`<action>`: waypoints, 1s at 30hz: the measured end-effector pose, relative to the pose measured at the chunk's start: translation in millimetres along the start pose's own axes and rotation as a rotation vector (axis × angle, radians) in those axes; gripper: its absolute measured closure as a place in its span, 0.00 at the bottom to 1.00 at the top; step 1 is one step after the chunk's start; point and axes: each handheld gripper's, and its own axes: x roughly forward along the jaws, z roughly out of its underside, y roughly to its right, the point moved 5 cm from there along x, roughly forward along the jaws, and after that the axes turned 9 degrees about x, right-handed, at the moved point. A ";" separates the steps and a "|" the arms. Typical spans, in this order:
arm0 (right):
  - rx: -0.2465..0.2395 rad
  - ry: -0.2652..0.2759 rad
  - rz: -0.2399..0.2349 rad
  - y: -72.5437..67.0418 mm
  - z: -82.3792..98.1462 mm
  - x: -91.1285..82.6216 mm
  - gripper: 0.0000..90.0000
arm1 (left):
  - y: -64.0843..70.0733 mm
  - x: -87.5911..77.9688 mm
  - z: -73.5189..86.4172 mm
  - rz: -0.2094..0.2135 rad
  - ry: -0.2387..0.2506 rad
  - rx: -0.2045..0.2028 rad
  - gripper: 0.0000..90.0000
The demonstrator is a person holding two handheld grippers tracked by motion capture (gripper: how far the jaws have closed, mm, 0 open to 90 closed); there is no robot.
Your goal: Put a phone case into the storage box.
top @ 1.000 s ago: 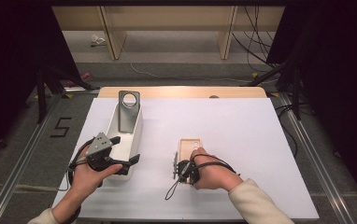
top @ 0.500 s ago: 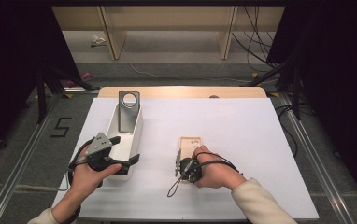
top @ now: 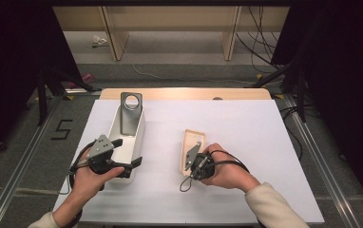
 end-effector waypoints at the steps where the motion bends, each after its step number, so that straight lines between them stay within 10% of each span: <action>1: -0.005 0.024 0.000 0.8 -0.5 -1.1 0.98 | -0.1 0.0 0.0 0.000 0.000 0.000 0.02; 19: -0.045 0.245 0.022 5.5 4.0 -7.7 0.98 | -0.3 -0.2 -0.4 0.001 0.004 0.000 0.02; 30: -0.062 0.270 0.017 -0.1 5.3 -9.3 0.98 | 4.1 4.9 -20.7 0.018 0.021 -0.008 0.06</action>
